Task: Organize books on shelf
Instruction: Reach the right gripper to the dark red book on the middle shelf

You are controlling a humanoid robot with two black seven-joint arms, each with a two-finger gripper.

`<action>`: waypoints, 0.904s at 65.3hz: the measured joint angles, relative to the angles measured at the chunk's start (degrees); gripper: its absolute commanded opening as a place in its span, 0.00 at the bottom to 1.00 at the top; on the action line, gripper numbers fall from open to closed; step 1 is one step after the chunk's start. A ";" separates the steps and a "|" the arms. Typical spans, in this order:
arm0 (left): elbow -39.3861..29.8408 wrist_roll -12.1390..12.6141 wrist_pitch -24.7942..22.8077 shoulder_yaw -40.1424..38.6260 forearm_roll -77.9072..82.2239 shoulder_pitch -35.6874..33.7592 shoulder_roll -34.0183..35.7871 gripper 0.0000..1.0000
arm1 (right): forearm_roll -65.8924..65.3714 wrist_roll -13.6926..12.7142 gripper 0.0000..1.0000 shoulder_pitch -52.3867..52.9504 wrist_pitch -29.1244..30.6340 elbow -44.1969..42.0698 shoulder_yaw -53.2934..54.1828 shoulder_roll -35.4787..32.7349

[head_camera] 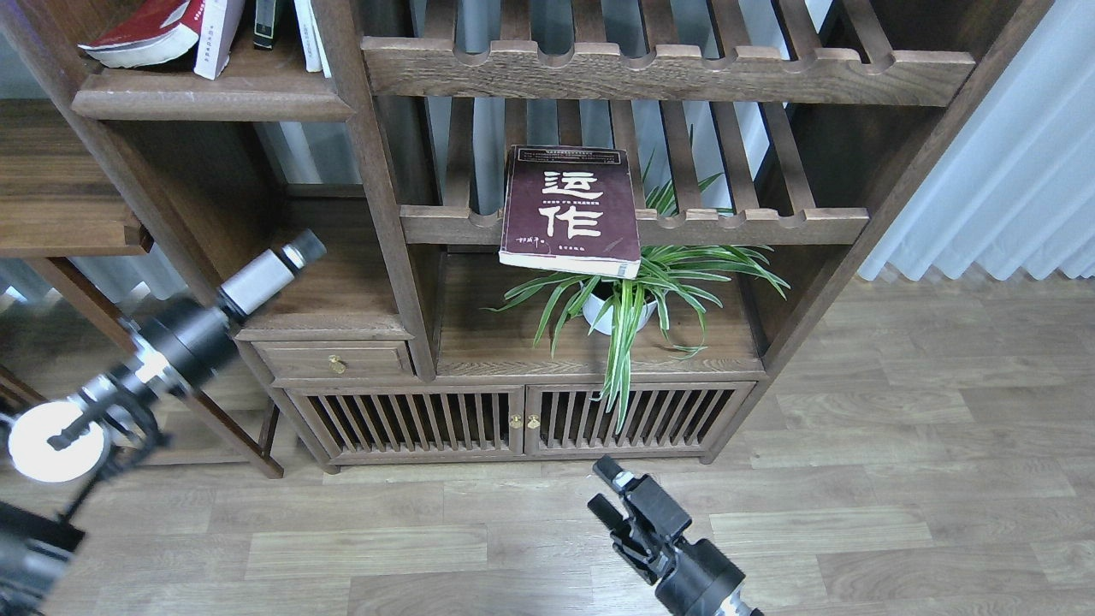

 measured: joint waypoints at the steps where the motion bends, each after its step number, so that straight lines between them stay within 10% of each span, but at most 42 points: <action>1: 0.33 0.04 0.00 0.10 0.03 0.70 0.40 1.00 | -0.01 0.14 0.98 0.45 0.00 -0.03 0.01 0.00; 29: 11.62 0.39 0.00 -6.58 0.14 9.75 8.27 1.00 | 0.44 11.31 0.98 28.12 -16.98 -11.31 -8.12 0.00; 59: 11.79 0.34 0.00 -8.21 0.06 9.81 8.55 1.00 | 9.93 12.34 0.96 43.16 -22.62 -22.31 -14.82 0.01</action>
